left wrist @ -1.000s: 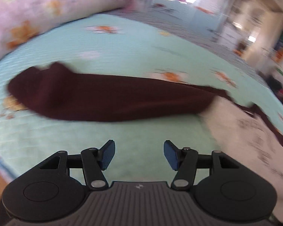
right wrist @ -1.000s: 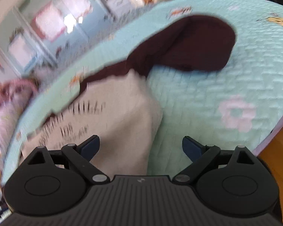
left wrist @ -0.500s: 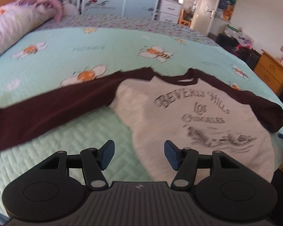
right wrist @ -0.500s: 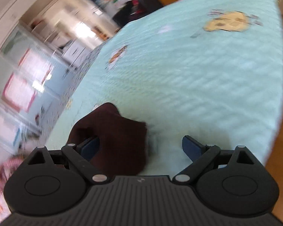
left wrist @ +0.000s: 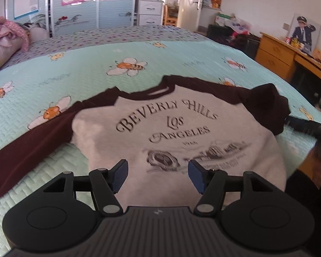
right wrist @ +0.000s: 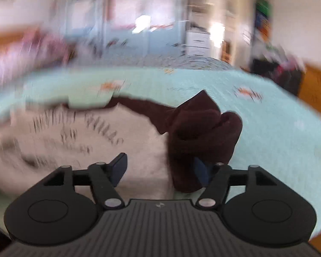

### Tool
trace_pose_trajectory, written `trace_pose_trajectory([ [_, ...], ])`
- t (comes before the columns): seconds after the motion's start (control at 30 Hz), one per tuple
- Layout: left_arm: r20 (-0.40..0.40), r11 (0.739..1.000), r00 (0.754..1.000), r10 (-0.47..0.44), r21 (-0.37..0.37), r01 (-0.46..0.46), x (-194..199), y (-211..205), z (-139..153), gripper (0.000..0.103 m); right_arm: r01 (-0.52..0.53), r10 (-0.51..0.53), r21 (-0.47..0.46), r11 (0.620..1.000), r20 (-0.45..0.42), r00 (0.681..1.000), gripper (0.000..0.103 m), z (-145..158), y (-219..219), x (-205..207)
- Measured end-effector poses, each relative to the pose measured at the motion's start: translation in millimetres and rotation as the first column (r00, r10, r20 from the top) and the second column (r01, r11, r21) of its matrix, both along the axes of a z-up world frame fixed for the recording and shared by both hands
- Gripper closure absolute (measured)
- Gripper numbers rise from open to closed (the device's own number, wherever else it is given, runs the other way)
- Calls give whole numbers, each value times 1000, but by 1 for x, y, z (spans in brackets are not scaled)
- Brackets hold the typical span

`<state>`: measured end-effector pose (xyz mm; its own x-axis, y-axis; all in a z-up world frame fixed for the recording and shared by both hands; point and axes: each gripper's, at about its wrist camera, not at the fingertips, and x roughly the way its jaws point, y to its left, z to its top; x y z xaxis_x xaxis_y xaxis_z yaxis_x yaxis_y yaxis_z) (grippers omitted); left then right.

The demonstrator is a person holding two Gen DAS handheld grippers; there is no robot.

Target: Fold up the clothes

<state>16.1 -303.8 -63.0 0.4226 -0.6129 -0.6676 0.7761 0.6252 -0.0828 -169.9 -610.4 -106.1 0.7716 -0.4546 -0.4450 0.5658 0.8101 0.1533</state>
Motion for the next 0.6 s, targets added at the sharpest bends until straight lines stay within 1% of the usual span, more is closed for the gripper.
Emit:
trace_pose_trajectory([
  [0.03,-6,1000,1000,3,3,-3,0,1,-2,38,59,-63,69,996,53,997,18,1,-15,-12],
  [0.07,-14,1000,1000,10,4,-10,1,2,-3,38,114,-129,140,983,102,986,17,2,-30,-24],
  [0.1,-22,1000,1000,18,4,-18,2,2,-5,38,183,-211,215,959,117,970,17,0,-50,-31],
  [0.13,-29,1000,999,26,3,-26,3,3,-6,38,245,-295,310,919,125,947,17,-5,-74,-37],
  [0.17,-33,1000,999,31,1,-31,3,4,-5,38,284,-363,401,871,137,922,17,-12,-94,-43],
  [0.2,-34,999,999,34,0,-34,3,5,-5,38,302,-425,499,812,152,892,17,-19,-114,-49],
  [0.23,-33,999,999,35,4,-35,2,4,-5,38,280,-469,597,752,186,863,18,-28,-134,-55],
  [0.3,-32,999,999,35,16,-35,0,3,-6,37,240,-548,737,632,207,810,19,-51,-162,-56],
  [0.37,-34,999,999,34,28,-33,-1,1,-8,37,240,-543,761,603,170,822,21,-59,-177,-41],
  [0.43,-36,999,999,29,38,-28,-2,-3,-9,37,245,-531,778,579,132,837,29,-67,-192,-24],
  [0.47,-37,999,999,27,43,-25,-3,-6,-10,37,255,-499,761,597,103,860,32,-66,-196,-11],
  [0.5,-37,999,999,23,47,-21,-3,-8,-10,37,265,-463,740,619,71,883,41,-66,-199,3],
  [0.57,-39,999,999,13,53,-11,-5,-12,-11,37,293,-444,726,622,19,896,62,-66,-201,17],
  [0.6,-39,998,999,10,55,-7,-6,-13,-12,37,307,-436,719,623,-7,900,85,-67,-202,24],
])
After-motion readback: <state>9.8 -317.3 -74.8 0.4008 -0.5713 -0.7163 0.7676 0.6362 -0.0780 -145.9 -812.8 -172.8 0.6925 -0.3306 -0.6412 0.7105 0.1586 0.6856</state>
